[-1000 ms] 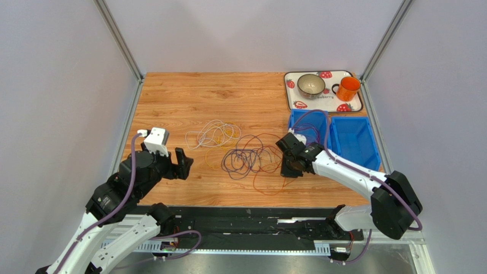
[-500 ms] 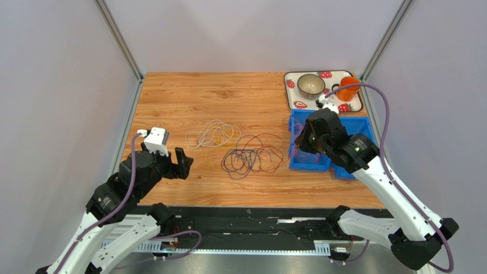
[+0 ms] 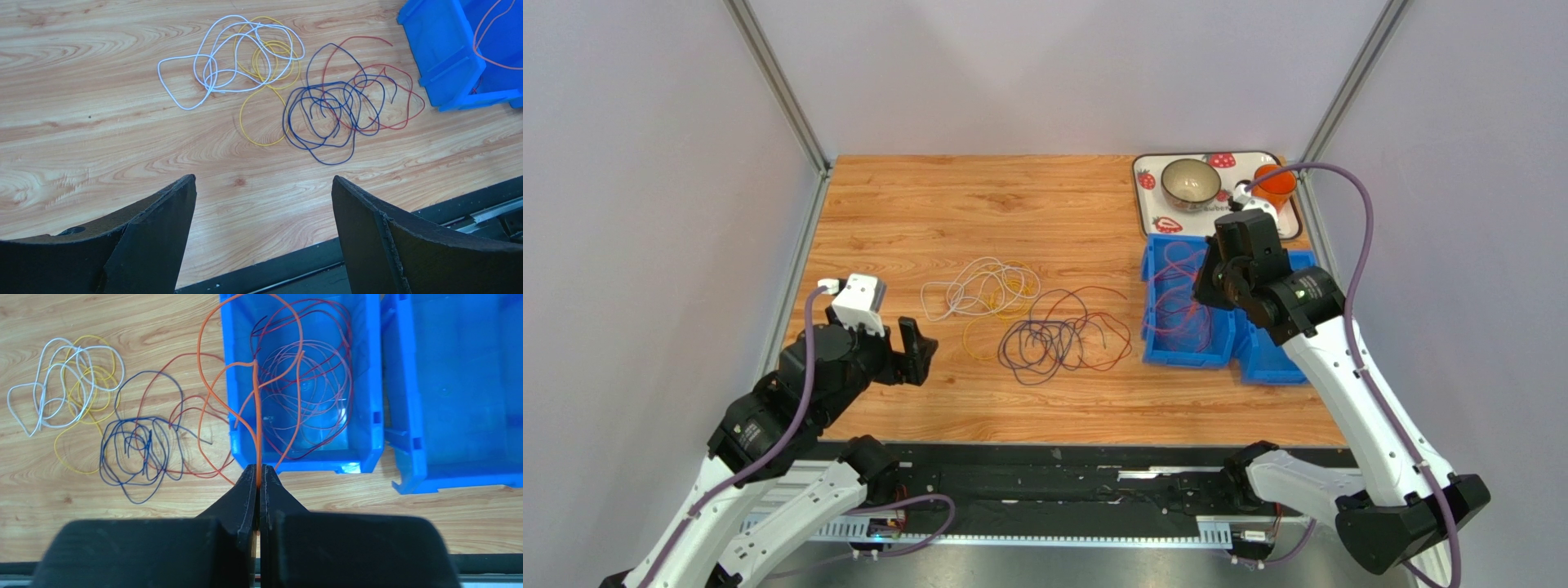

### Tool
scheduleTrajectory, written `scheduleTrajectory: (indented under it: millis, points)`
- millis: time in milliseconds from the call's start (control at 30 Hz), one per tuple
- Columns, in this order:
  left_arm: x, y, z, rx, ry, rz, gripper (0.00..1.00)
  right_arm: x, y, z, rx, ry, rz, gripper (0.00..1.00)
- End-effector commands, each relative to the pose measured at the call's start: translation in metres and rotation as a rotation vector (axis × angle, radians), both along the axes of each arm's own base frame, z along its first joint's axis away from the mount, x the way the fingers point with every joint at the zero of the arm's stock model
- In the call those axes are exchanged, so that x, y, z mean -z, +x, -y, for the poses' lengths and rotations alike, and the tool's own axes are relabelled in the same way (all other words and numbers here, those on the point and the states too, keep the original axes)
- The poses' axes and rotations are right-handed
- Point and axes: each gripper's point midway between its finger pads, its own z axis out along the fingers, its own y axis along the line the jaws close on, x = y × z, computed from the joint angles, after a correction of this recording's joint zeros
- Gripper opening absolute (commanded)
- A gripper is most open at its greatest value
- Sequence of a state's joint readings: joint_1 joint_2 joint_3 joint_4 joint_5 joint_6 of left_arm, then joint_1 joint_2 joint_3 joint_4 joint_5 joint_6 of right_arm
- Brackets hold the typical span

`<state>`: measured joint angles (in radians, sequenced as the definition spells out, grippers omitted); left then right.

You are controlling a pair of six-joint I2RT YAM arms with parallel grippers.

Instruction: Untangle the cables

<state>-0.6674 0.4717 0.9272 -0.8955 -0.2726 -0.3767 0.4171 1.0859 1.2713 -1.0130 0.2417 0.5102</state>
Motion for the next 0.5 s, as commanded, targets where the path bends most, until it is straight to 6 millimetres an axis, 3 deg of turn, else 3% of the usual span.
scheduleTrajectory:
  millis: [0, 267, 467]
  points:
    - [-0.005, 0.003, 0.000, -0.002, -0.004, 0.031, 0.89, -0.026, 0.009, 0.014, -0.018, -0.017, 0.075, 0.00]
    - [-0.004, 0.004, 0.001, 0.000, 0.002, 0.024, 0.89, -0.009, 0.013, 0.020, -0.042, -0.047, 0.029, 0.00]
    - [-0.003, 0.005, 0.001, -0.003, 0.004, 0.022, 0.88, 0.005, 0.022, 0.038, 0.003, -0.134, 0.011, 0.00]
